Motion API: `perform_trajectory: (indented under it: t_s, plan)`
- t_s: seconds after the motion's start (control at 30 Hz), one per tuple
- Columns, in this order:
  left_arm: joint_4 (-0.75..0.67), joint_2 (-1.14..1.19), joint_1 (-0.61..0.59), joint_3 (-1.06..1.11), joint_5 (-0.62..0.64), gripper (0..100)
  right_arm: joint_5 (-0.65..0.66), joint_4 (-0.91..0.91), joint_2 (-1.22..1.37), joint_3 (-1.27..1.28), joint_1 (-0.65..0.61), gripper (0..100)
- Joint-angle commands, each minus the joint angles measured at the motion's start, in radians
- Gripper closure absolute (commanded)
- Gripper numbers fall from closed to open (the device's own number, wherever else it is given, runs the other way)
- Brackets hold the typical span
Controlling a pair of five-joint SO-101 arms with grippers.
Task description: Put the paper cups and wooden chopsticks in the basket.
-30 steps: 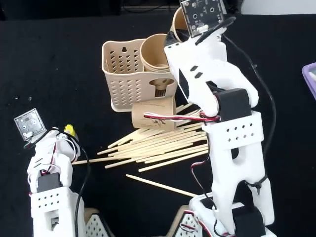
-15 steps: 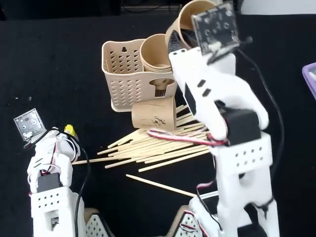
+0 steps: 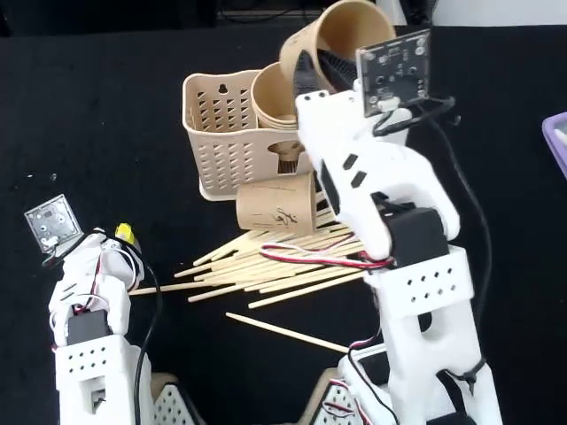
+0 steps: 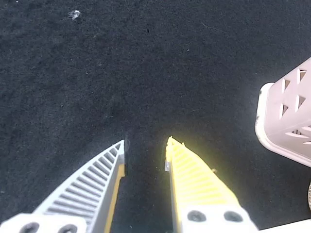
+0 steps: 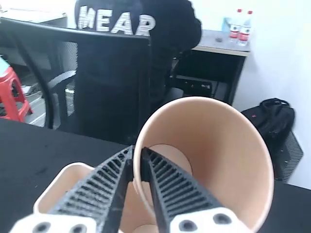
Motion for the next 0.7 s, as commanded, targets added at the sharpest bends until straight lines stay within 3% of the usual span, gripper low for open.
perform_trajectory:
  t_s: [0.0,0.3,0.57,0.67]
  plan:
    - [-0.023,-0.014,0.004,-0.012,0.005,86,-0.008,-0.029,-0.007,-0.007,-0.049,98.8]
    - [-0.023,-0.014,0.004,-0.012,0.005,86,-0.008,-0.011,0.125,-0.056,-0.049,98.8]
    - [-0.023,-0.014,0.004,-0.012,0.005,86,-0.005,0.137,0.197,-0.186,-0.046,98.8]
    - [-0.023,-0.014,0.004,-0.012,0.005,86,0.054,0.196,0.245,-0.242,-0.046,98.8]
